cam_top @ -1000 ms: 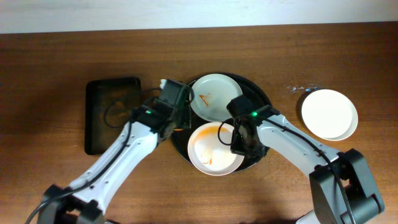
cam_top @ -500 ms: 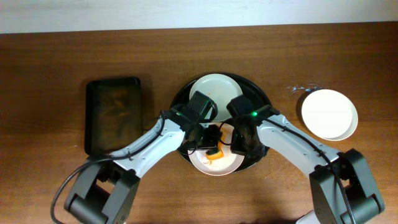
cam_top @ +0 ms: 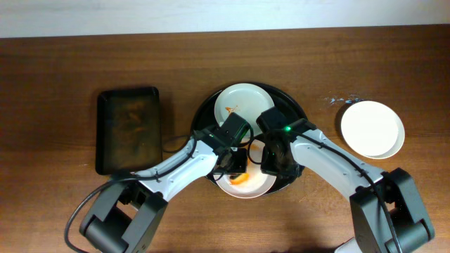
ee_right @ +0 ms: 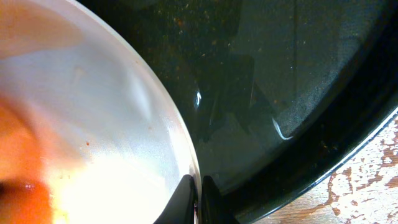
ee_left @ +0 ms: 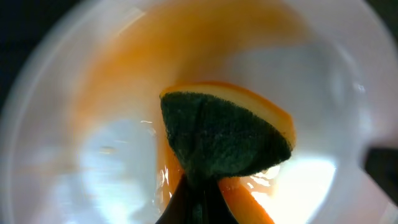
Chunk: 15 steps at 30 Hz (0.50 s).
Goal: Clean dirty plates on tray and stack at the side
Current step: 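Scrub the front plate with the sponge in the left gripper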
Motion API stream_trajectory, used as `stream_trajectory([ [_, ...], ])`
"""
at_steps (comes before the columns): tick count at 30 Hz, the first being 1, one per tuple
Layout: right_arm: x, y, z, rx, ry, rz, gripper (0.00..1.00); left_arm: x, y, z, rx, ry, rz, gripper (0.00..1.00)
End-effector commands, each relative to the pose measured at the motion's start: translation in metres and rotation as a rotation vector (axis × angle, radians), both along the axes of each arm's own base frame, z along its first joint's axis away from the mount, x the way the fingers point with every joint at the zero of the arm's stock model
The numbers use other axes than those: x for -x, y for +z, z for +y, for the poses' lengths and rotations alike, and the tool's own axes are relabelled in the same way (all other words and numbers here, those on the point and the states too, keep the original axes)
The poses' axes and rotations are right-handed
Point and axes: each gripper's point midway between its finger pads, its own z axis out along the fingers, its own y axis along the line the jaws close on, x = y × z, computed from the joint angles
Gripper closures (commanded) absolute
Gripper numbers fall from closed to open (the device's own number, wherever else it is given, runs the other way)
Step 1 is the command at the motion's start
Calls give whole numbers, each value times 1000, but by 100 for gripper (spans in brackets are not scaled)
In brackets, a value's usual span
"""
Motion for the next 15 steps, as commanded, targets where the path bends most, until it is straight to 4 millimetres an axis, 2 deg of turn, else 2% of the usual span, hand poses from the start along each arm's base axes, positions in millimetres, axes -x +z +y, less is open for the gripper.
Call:
stream_trajectory([
  [1, -5, 5, -3, 25, 0, -29, 96, -11, -21, 56, -277, 69, -86, 100],
  [5, -3, 5, -3, 28, 0, -23, 96, -34, -15, 79, -295, 126, -118, 100],
  [6, -3, 5, -3, 28, 0, -23, 96, -41, -11, 79, -280, 130, -134, 100],
  [7, -3, 5, -3, 28, 0, -22, 96, -49, -4, 76, -261, 127, -153, 100],
  [9, -3, 5, -3, 28, 0, -22, 96, -56, 21, 53, -152, 68, -179, 100],
  [10, -3, 5, -3, 28, 0, -23, 96, -49, 31, 37, -54, 40, -148, 100],
  [11, -3, 5, -3, 28, 0, -23, 96, -34, 32, 21, 28, 9, -79, 100],
  [15, -3, 5, -3, 28, 0, -22, 96, -1, 31, -12, 92, -87, -14, 100],
])
